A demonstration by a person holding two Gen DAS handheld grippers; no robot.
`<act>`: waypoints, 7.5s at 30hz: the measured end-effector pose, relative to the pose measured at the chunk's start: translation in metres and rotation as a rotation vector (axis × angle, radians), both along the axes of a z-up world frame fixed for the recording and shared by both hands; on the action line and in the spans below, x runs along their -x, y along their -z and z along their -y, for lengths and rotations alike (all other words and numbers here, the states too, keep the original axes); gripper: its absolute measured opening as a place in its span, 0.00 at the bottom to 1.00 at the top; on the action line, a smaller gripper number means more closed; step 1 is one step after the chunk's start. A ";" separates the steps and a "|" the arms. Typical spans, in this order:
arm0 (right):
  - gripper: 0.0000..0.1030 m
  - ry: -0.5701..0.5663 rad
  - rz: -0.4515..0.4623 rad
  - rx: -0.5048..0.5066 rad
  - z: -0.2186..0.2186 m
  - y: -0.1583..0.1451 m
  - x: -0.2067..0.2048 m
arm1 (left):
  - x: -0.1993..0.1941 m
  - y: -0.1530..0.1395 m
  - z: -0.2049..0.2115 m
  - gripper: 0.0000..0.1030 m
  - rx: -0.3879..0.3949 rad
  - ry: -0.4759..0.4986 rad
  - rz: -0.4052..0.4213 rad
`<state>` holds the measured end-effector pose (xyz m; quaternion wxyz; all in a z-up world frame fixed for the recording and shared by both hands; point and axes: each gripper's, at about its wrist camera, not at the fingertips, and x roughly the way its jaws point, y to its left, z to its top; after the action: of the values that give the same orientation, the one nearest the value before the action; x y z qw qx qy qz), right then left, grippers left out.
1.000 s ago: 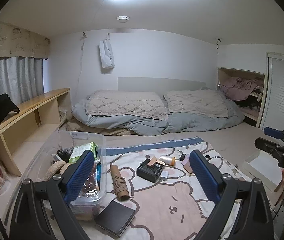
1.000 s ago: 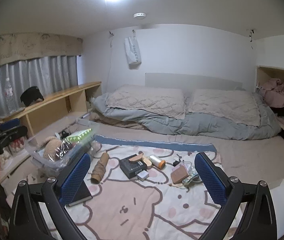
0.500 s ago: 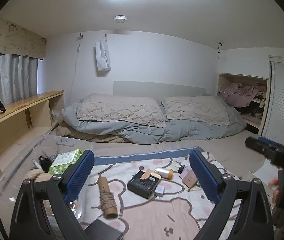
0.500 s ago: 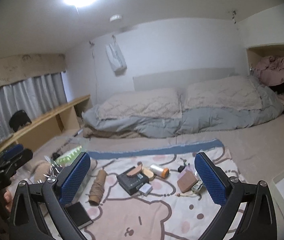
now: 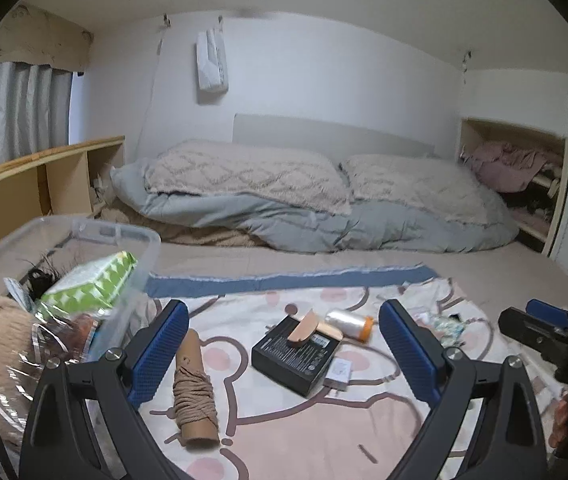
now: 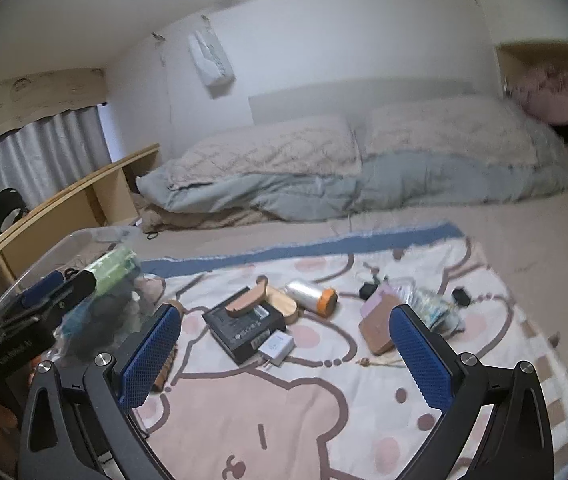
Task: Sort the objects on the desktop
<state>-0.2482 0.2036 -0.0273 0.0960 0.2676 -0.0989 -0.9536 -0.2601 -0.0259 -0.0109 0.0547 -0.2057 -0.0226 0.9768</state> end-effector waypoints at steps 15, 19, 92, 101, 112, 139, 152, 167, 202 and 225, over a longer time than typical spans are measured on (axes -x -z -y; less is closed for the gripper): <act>0.24 0.068 0.214 0.078 -0.046 0.115 0.056 | 0.036 0.117 -0.032 0.92 0.024 0.080 0.213; 0.14 0.128 0.228 0.123 -0.070 0.125 0.072 | 0.040 0.137 -0.041 0.83 0.004 0.111 0.285; 0.14 -0.010 0.304 0.172 -0.050 0.164 0.175 | 0.161 0.191 -0.092 0.53 -0.090 0.185 0.429; 0.13 -0.019 0.305 0.193 -0.041 0.190 0.192 | 0.173 0.196 -0.099 0.53 -0.101 0.190 0.460; 0.14 -0.102 0.324 0.229 -0.040 0.194 0.191 | 0.182 0.202 -0.105 0.35 -0.044 0.105 0.471; 0.14 -0.148 0.393 -0.040 -0.001 0.187 0.085 | 0.033 0.198 -0.070 0.34 0.037 0.088 0.528; 0.14 -0.129 0.446 0.050 -0.010 0.174 -0.010 | -0.039 0.193 -0.048 0.38 -0.061 0.105 0.629; 0.14 0.050 0.461 0.214 -0.048 0.161 -0.083 | -0.061 0.187 -0.045 0.60 -0.102 0.077 0.587; 0.14 -0.049 0.506 0.038 -0.016 0.182 -0.049 | -0.054 0.179 0.015 0.60 -0.090 -0.156 0.674; 0.50 -0.051 0.411 -0.014 -0.005 0.182 -0.059 | -0.035 0.184 -0.039 0.83 -0.156 -0.121 0.600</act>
<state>-0.1895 0.2087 -0.2089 0.0961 0.4597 -0.1028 -0.8768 -0.2247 0.0133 -0.1947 0.0030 -0.4783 -0.1247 0.8693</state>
